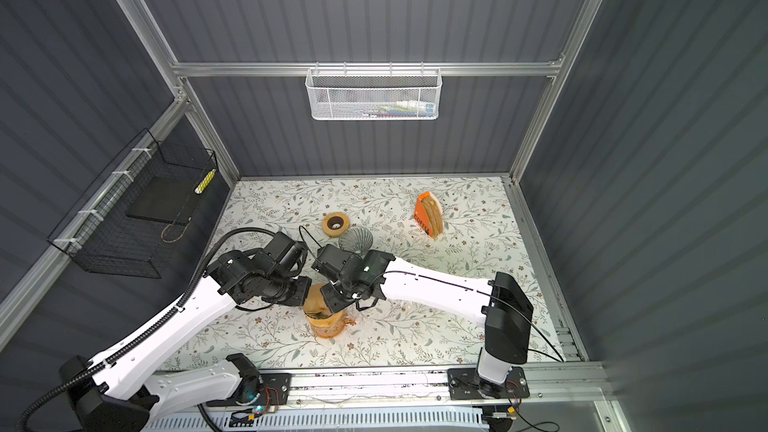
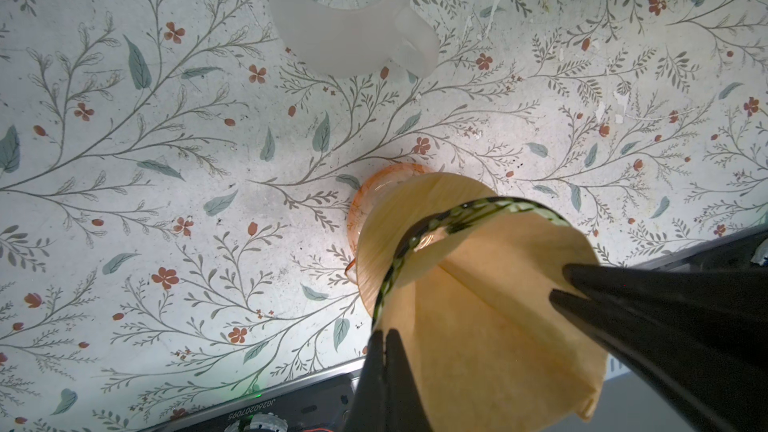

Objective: Place the coffee filter in the dripper
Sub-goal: 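Hold the tan filter rim with both grippers, pressing it into the green dripper, then release the filter and lift both grippers away from the dripper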

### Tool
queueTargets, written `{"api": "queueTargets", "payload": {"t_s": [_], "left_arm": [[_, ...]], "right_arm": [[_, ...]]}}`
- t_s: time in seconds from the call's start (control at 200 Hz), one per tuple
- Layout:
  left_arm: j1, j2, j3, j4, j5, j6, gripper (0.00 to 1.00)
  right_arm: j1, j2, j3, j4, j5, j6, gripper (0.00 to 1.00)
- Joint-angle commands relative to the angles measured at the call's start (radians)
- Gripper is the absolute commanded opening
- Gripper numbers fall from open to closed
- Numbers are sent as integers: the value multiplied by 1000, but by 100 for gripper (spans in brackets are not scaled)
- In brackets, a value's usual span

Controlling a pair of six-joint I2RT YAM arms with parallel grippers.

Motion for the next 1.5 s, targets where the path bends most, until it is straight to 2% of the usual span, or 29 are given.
{"api": "queueTargets", "payload": {"t_s": [0.0,0.66,1.131,1.496], "left_arm": [[-3,-5,-12,0,8,4,4],[-3,-7,-36,14,11,2,4],[-3,-20,13,8,0,2,4],[-3,-28,51,22,-3,-4,5]], "right_arm": [[-4,15,18,-16,8,-10,14],[-6,32,20,-16,10,-12,14],[-6,-4,52,-33,24,-11,14],[-6,-43,46,-28,43,-2,20]]}}
